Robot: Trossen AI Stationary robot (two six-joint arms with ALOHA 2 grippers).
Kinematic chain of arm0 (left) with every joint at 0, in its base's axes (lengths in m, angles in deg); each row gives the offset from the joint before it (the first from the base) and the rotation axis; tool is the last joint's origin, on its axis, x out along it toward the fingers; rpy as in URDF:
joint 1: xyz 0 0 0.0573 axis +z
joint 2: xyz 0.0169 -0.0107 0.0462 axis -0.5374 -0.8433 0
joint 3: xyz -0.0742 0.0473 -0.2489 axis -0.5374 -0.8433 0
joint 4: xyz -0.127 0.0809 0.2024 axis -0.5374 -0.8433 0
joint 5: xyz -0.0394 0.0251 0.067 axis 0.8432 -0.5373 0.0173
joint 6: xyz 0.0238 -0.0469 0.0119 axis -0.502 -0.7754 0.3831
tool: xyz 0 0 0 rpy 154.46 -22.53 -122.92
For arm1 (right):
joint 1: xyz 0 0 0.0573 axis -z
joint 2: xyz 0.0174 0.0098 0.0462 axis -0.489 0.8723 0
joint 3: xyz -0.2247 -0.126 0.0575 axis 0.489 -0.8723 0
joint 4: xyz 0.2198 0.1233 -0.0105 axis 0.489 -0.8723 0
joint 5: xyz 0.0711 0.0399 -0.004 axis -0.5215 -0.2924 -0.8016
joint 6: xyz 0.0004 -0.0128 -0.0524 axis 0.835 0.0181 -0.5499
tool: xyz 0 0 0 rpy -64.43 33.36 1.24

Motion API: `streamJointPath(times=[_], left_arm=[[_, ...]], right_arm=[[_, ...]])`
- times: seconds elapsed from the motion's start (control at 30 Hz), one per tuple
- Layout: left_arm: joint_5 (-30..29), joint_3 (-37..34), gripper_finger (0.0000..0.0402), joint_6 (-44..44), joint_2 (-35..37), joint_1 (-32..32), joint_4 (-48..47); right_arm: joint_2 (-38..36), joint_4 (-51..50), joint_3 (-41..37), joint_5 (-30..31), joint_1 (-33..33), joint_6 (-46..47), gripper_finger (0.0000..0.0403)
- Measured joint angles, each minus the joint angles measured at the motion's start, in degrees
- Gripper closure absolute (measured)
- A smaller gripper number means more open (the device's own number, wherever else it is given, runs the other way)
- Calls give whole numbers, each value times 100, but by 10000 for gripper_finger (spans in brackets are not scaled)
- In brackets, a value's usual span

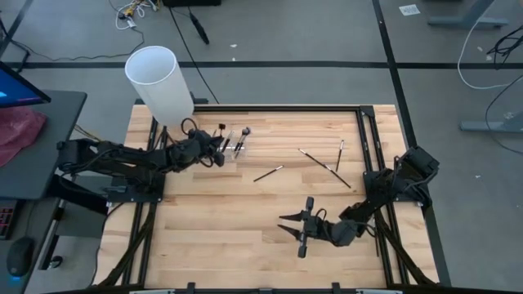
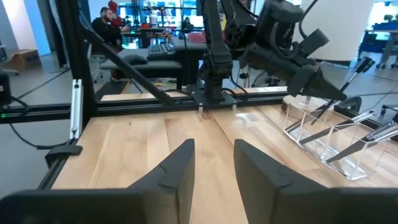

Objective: Put items in baskets/containers
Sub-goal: Put the brow brush into the transparent organizer, then put the eyeshadow brush into the transparent organizer

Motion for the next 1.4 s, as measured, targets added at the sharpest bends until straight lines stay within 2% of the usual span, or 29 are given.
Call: streamJointPath(times=[0.57,0.7,0.9,1.13,1.27,1.4], left_arm=[[239,11,376,-107,-799,-7,33],[258,13,352,-66,-804,-7,84],[262,11,291,305,-809,-7,99],[274,119,241,666,-425,-77,6],[271,502,238,968,-43,-290,-446],[274,1186,247,1226,276,-660,-1330]], right_arm=[[0,0,0,-2,43,74,289],[0,0,0,-2,43,74,289],[0,0,0,-2,43,72,289],[0,0,0,-2,43,72,289],[0,-4,0,-2,45,72,289],[0,-27,0,-2,50,72,289]])
